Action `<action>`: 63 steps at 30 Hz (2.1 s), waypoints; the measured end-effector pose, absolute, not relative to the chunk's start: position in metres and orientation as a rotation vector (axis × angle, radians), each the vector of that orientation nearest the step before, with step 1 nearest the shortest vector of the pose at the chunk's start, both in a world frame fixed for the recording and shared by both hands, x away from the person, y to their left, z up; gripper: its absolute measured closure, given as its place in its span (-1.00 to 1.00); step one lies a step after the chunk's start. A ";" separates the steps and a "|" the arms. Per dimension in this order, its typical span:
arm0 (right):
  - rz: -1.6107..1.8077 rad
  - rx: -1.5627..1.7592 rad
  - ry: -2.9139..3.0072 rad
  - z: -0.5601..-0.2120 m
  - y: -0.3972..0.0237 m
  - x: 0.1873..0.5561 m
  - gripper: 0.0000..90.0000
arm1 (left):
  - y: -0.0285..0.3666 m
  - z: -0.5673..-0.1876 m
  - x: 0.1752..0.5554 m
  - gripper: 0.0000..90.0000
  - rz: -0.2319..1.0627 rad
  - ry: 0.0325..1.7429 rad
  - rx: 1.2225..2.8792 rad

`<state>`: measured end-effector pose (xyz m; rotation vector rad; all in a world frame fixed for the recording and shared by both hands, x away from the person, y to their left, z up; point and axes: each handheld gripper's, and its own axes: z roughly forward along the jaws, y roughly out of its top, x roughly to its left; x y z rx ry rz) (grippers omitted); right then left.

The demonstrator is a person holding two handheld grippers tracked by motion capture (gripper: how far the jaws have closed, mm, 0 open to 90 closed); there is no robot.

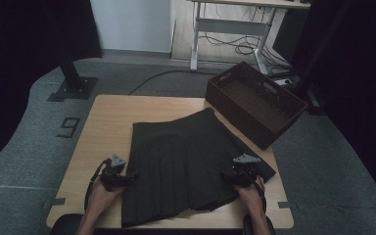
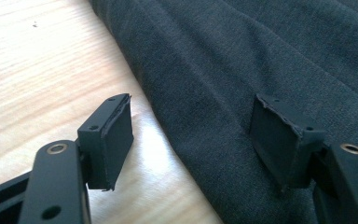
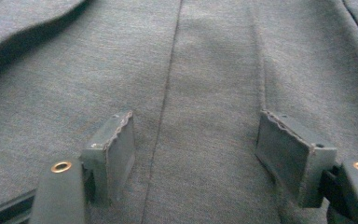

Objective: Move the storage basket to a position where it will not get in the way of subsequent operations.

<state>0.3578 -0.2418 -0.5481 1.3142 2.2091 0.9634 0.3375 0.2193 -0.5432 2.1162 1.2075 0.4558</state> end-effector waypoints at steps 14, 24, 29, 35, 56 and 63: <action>1.043 1.315 2.198 -0.552 -0.245 0.356 -0.59 | 0.225 -0.542 0.349 -0.78 0.411 1.230 2.141; 1.058 1.315 2.183 -0.554 -0.244 0.355 -0.64 | 0.231 -0.527 0.368 -0.93 0.462 1.138 2.143; 1.059 1.317 2.182 -0.554 -0.244 0.355 -0.64 | 0.239 -0.519 0.383 -0.94 0.411 1.132 2.064; 1.060 1.317 2.183 -0.554 -0.244 0.355 -0.64 | 0.247 -0.512 0.403 -0.94 0.394 1.171 2.010; 1.104 1.288 2.234 -0.554 -0.245 0.356 -0.70 | 0.239 -0.517 0.471 -1.00 0.567 1.283 2.040; 1.099 1.284 2.238 -0.554 -0.245 0.356 -0.69 | 0.236 -0.531 0.487 -1.00 0.626 1.343 2.067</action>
